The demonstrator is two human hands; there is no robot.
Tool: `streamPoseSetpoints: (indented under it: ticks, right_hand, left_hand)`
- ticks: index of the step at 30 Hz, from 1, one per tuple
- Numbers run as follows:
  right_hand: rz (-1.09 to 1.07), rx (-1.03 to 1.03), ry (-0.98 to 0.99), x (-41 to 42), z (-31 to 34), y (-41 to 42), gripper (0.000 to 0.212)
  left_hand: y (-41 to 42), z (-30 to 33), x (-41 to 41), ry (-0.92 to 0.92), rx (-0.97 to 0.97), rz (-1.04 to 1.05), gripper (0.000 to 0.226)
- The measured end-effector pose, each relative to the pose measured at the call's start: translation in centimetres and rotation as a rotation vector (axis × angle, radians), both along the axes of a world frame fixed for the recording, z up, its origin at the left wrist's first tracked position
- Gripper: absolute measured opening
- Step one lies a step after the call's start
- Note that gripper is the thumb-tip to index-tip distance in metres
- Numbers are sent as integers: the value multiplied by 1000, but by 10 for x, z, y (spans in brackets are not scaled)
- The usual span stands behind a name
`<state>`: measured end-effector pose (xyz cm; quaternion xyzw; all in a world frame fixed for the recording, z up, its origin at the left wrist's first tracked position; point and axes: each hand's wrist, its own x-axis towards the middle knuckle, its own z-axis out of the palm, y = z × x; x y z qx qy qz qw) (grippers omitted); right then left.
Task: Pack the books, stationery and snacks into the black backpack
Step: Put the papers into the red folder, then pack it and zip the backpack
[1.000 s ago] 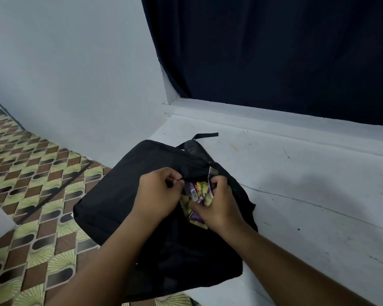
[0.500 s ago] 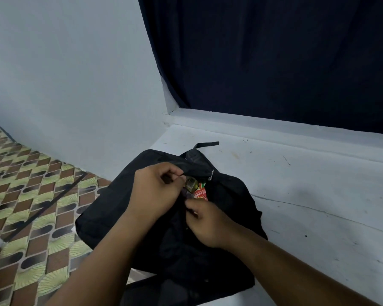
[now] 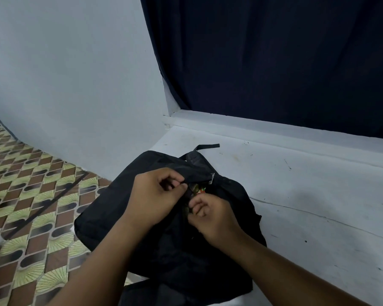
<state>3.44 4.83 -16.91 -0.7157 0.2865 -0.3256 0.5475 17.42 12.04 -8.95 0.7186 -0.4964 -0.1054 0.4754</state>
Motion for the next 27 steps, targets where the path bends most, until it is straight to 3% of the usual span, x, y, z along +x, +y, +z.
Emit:
streamPoseSetpoints:
  ticks: [3,7,9,12,15,20,24,27]
  right_hand:
    - [185,-77,118,-18,-3,-1,24]
    - [290,-308,224,-34,-11,-9,47]
    - [312,-551,251,-32,-14,-11,35]
    - [341,-784,373,-20,-14,-6,13]
    - [325,-814,394,-11,-18,-11,17]
    - [65,-593,34,-32,-18,-30,33]
    - [-122,-629,46,-47,-16,-45,26]
    - [-114,-589,129,-46,-21,-54,33]
  left_hand:
    - [5,-6,5,-5,12,14,17]
    - [11,-16,10,-166,-4,-24,14]
    - [11,-21,10,-209,-18,-86,8]
    - [13,-30,15,-287,-23,-142,20]
    - [16,-36,23,-388,113,-168,45]
    - [21,-47,25,-527,502,-165,66]
    - [16,-47,11,-695,627,-120,82]
    - [13,-45,3,-842,632,-198,84]
